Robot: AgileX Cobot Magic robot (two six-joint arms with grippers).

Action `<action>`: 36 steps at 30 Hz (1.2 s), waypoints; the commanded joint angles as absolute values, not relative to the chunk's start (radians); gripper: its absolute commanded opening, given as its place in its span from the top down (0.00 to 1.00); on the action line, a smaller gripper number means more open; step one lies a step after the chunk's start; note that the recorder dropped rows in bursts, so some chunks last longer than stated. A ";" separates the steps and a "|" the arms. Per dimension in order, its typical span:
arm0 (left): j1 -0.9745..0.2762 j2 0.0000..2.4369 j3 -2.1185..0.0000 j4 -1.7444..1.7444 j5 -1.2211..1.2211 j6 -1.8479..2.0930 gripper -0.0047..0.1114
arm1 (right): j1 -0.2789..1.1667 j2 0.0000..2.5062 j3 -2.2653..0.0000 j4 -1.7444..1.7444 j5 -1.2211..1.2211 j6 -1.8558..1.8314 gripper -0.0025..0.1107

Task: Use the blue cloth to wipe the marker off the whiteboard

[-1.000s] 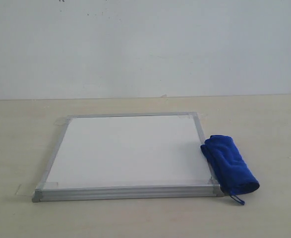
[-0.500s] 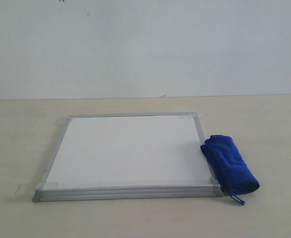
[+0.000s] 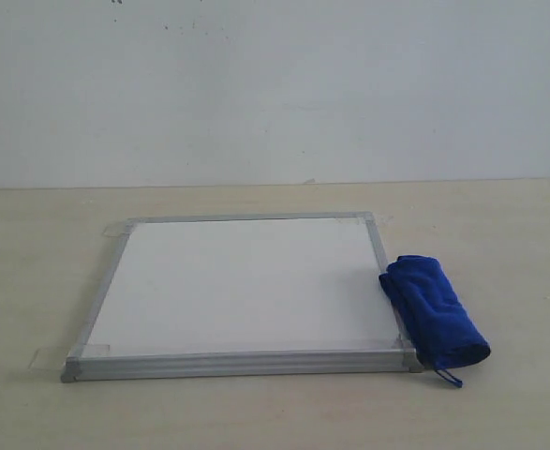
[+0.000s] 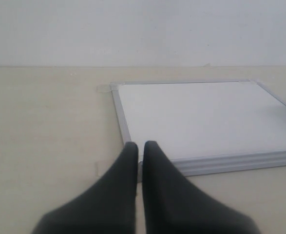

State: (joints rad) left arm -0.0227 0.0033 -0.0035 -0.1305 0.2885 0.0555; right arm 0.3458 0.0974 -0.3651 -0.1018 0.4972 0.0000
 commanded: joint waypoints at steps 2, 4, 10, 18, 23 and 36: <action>-0.021 0.000 0.000 -0.131 0.285 0.061 0.93 | 0.184 0.089 -0.361 -0.113 0.524 0.000 0.98; -0.021 0.000 0.000 -0.131 0.285 0.061 0.93 | 0.118 0.089 -0.361 -0.096 0.524 0.000 0.98; -0.021 0.000 0.000 -0.131 0.285 0.061 0.93 | 0.029 0.076 -0.347 -0.080 0.507 0.000 0.98; -0.021 0.000 0.000 -0.131 0.285 0.061 0.93 | 0.031 0.000 -0.046 -0.062 0.189 0.044 0.98; -0.021 0.000 0.000 -0.131 0.285 0.061 0.93 | 0.031 0.000 0.000 -0.058 0.244 0.126 0.98; -0.021 0.000 0.000 -0.131 0.285 0.061 0.93 | 0.031 0.000 0.000 -0.047 0.348 0.129 0.98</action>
State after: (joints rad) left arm -0.0227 0.0033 -0.0035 -0.1305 0.2885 0.0555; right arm 0.0375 0.0045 0.0005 -0.0474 0.3487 0.1166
